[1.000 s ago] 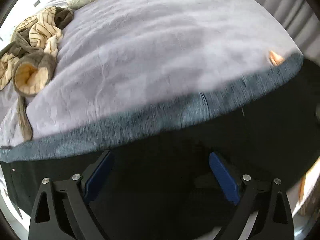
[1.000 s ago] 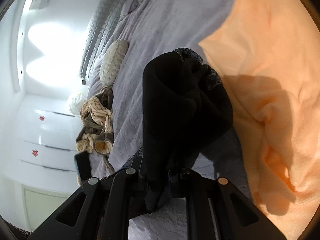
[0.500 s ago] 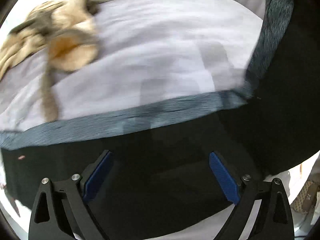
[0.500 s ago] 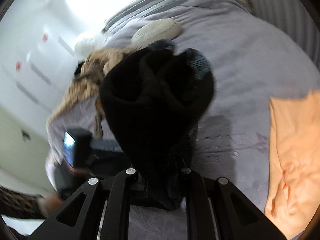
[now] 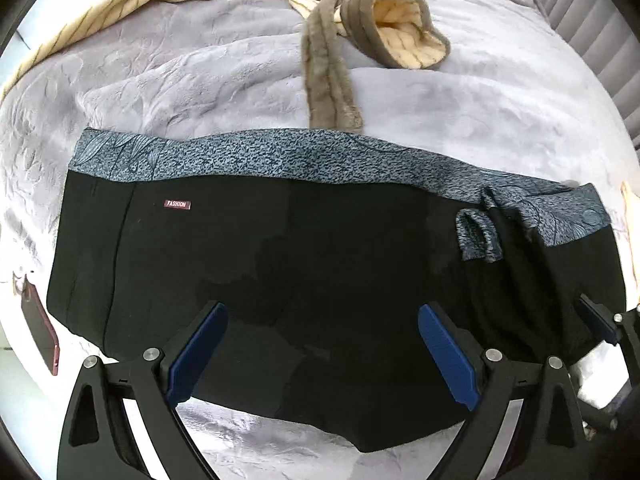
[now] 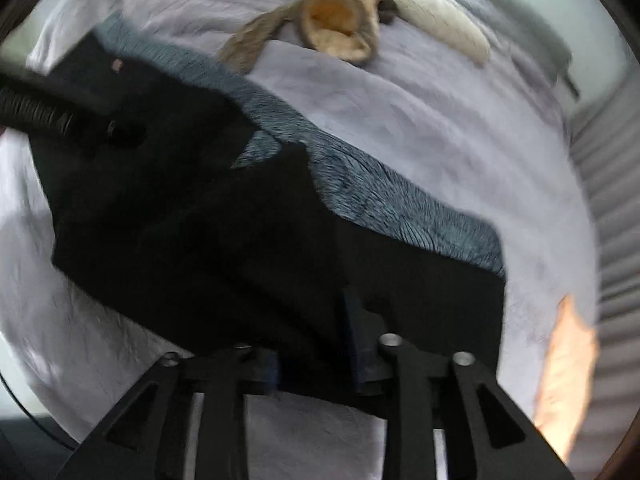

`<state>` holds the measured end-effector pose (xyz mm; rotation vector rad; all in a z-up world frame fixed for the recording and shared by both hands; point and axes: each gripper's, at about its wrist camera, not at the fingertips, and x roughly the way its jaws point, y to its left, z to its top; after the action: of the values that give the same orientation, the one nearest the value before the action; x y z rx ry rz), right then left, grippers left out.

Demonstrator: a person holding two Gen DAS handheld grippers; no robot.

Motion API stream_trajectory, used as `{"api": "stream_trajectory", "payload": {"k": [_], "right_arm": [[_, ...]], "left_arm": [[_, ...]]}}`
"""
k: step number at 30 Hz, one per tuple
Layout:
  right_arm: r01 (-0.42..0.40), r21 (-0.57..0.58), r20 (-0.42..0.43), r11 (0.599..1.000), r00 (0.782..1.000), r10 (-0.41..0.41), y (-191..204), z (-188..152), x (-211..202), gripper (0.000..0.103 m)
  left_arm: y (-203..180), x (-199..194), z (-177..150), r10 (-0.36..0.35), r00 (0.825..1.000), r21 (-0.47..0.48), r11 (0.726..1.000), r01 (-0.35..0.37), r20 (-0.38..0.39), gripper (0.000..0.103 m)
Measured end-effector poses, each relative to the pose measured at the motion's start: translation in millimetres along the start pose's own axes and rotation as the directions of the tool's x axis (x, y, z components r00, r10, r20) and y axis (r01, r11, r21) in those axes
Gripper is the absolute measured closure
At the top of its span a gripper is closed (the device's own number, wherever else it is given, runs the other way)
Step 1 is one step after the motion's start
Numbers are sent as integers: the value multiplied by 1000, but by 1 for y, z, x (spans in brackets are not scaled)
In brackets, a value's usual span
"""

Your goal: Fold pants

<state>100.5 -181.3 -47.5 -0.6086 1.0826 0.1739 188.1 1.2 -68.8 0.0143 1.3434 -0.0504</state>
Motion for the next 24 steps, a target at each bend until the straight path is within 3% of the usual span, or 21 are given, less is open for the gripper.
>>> {"api": "stream_trajectory", "payload": {"k": [3, 4, 6, 7, 9, 11, 13, 15, 19, 20, 22, 23, 24], "right_arm": [[-81, 20, 43, 997, 996, 80, -11, -2, -32, 52], [-147, 75, 57, 986, 988, 143, -22, -6, -41, 51], [-304, 256, 80, 918, 953, 293, -53, -20, -48, 49], [-392, 387, 105, 834, 918, 383, -72, -34, -45, 49], [-528, 642, 217, 555, 820, 529, -111, -68, -27, 49], [-562, 764, 323, 318, 759, 565, -131, -98, -12, 49], [-580, 804, 427, 127, 714, 554, -146, -120, 2, 49], [-587, 807, 465, 63, 698, 545, -153, -123, 12, 49], [-553, 833, 468, -22, 682, 562, -155, -128, 36, 50], [-555, 829, 492, -65, 669, 557, -155, -130, 42, 51], [-553, 826, 514, -108, 661, 547, -157, -130, 49, 67], [-541, 834, 505, -107, 671, 543, -157, -127, 52, 87], [-531, 841, 498, -108, 679, 540, -157, -128, 53, 97]], "left_arm": [[-6, -11, 2, -90, 996, 21, 996, 89, 15, 6], [-11, -11, 13, -113, 994, 27, 993, 112, 14, 6], [-24, -16, 25, -192, 981, 43, 981, 192, -5, 6], [-44, -22, 21, -212, 977, 48, 976, 212, -12, 6], [-61, -26, 24, -272, 962, 69, 960, 273, -25, 6], [-80, -28, 31, -311, 950, 87, 946, 313, -34, 6], [-97, -39, 26, -342, 938, 103, 932, 347, -59, 6], [-112, -35, 26, -359, 929, 120, 922, 368, -92, 8], [-131, -12, 23, -350, 923, 147, 916, 373, -161, 40], [-132, -5, 24, -351, 920, 146, 915, 376, -173, 55], [-136, 1, 21, -360, 913, 142, 910, 389, -193, 64], [-138, 2, 22, -359, 915, 143, 911, 386, -185, 64], [-139, 0, 23, -357, 917, 148, 912, 383, -177, 65]]}}
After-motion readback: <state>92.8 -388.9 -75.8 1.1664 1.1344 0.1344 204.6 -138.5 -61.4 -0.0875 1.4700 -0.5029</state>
